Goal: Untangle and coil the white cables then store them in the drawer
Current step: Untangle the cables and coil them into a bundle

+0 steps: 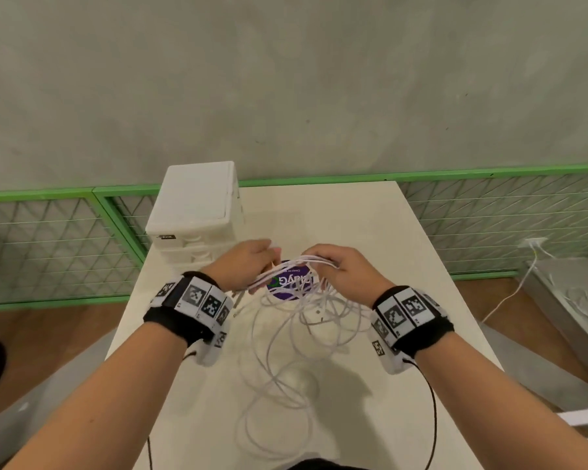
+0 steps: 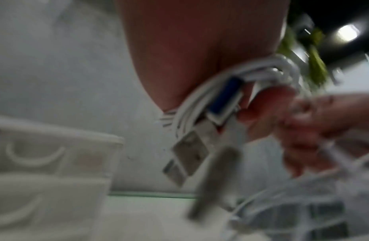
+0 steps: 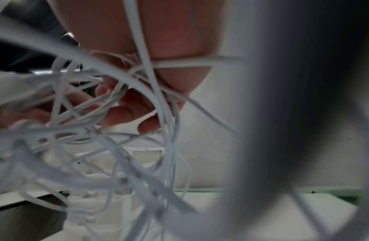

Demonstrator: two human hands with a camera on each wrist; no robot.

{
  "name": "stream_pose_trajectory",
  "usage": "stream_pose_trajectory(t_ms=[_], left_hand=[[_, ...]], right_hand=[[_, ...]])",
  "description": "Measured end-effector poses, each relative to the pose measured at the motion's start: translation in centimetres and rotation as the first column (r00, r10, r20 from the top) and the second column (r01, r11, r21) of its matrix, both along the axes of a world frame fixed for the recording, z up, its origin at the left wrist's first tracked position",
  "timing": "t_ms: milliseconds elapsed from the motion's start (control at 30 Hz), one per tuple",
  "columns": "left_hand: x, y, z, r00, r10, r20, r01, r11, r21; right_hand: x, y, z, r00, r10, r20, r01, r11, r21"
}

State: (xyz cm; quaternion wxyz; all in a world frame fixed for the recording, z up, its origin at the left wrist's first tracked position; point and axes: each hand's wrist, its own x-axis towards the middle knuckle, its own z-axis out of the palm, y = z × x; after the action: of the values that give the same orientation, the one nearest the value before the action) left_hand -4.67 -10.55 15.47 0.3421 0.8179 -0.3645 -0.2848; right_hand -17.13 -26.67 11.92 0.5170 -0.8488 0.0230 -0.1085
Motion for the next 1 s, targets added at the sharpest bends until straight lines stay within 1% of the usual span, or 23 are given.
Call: stream_pose_trajectory(t_ms=[33,100,133,167,233,300,333,433,500,567,667,700,733,767,800,833,900,933,1000], left_hand=[[-0.6,0.0,0.1,0.994,-0.044,-0.1,0.042,0.999,-0.017],[-1.7,-0.2,0.5,0.953,-0.112,-0.281,0.097,0.993,-0.067],[-2.1,-0.3,0.8,0.933,-0.124,-0.339,0.095,0.99,-0.102],[-2.3,-0.5,1.1,0.922,-0.121,-0.367,0.073,0.987,-0.141],[-2.7,-0.7,1.6,0.926,-0.092,-0.367,0.011,0.976,-0.217],[-2.7,-0.9,2.2,0.934,-0.061,-0.353,-0.041,0.961,-0.275],[-2.6,-0.9,2.4,0.936,-0.046,-0.348,-0.065,0.952,-0.3],[-1.9,-0.7,3.3,0.932,0.008,-0.362,-0.153,0.915,-0.374],[-1.3,-0.4,3.7,0.927,0.062,-0.37,-0.226,0.879,-0.42],[-0.7,0.0,4.1,0.909,0.128,-0.396,-0.32,0.823,-0.469],[0.3,0.6,5.4,0.865,0.178,-0.469,-0.442,0.713,-0.544],[0.7,0.8,6.0,0.861,0.184,-0.474,-0.455,0.694,-0.558],[0.9,0.9,6.6,0.872,0.189,-0.452,-0.44,0.705,-0.556],[1.0,0.9,7.0,0.894,0.195,-0.402,-0.404,0.738,-0.54],[0.8,0.7,7.3,0.917,0.201,-0.345,-0.363,0.779,-0.511],[0.5,0.4,7.3,0.933,0.205,-0.294,-0.329,0.818,-0.473],[-0.2,-0.3,6.9,0.95,0.199,-0.239,-0.285,0.867,-0.408],[-0.6,-0.7,6.5,0.957,0.185,-0.225,-0.261,0.885,-0.384],[-1.4,-1.2,6.0,0.968,0.158,-0.195,-0.218,0.914,-0.342]], right_hand=[[0.1,-0.5,0.2,0.999,-0.036,0.016,0.036,0.999,-0.021],[0.3,-1.6,0.3,0.99,-0.124,0.069,0.129,0.988,-0.085],[0.3,-2.1,0.2,0.983,-0.161,0.089,0.171,0.979,-0.114],[0.4,-2.6,0.0,0.978,-0.19,0.092,0.201,0.97,-0.137],[0.3,-3.3,-0.9,0.975,-0.213,0.067,0.222,0.95,-0.217],[0.1,-3.5,-2.1,0.977,-0.209,0.029,0.209,0.936,-0.282],[-0.1,-3.3,-2.7,0.977,-0.211,0.022,0.208,0.938,-0.277],[-0.6,-3.3,-4.1,0.971,-0.238,0.019,0.237,0.953,-0.19],[-1.0,-3.9,-4.9,0.966,-0.251,-0.055,0.237,0.954,-0.185],[-1.5,-4.9,-5.9,0.942,-0.281,-0.182,0.236,0.942,-0.237],[-3.3,-6.4,-8.0,0.854,-0.363,-0.373,0.207,0.894,-0.397],[-3.9,-6.7,-8.7,0.822,-0.372,-0.431,0.188,0.892,-0.412],[-4.4,-6.9,-9.1,0.795,-0.37,-0.48,0.196,0.906,-0.375],[-4.6,-6.9,-9.1,0.785,-0.36,-0.504,0.221,0.923,-0.314],[-4.5,-6.9,-8.8,0.799,-0.351,-0.488,0.249,0.932,-0.263],[-4.1,-6.6,-8.0,0.829,-0.355,-0.432,0.279,0.932,-0.231],[-2.8,-5.8,-5.7,0.889,-0.387,-0.243,0.359,0.92,-0.155],[-2.1,-5.1,-4.3,0.908,-0.397,-0.132,0.389,0.918,-0.08],[-1.0,-3.6,-1.3,0.923,-0.38,0.06,0.376,0.924,0.078]])
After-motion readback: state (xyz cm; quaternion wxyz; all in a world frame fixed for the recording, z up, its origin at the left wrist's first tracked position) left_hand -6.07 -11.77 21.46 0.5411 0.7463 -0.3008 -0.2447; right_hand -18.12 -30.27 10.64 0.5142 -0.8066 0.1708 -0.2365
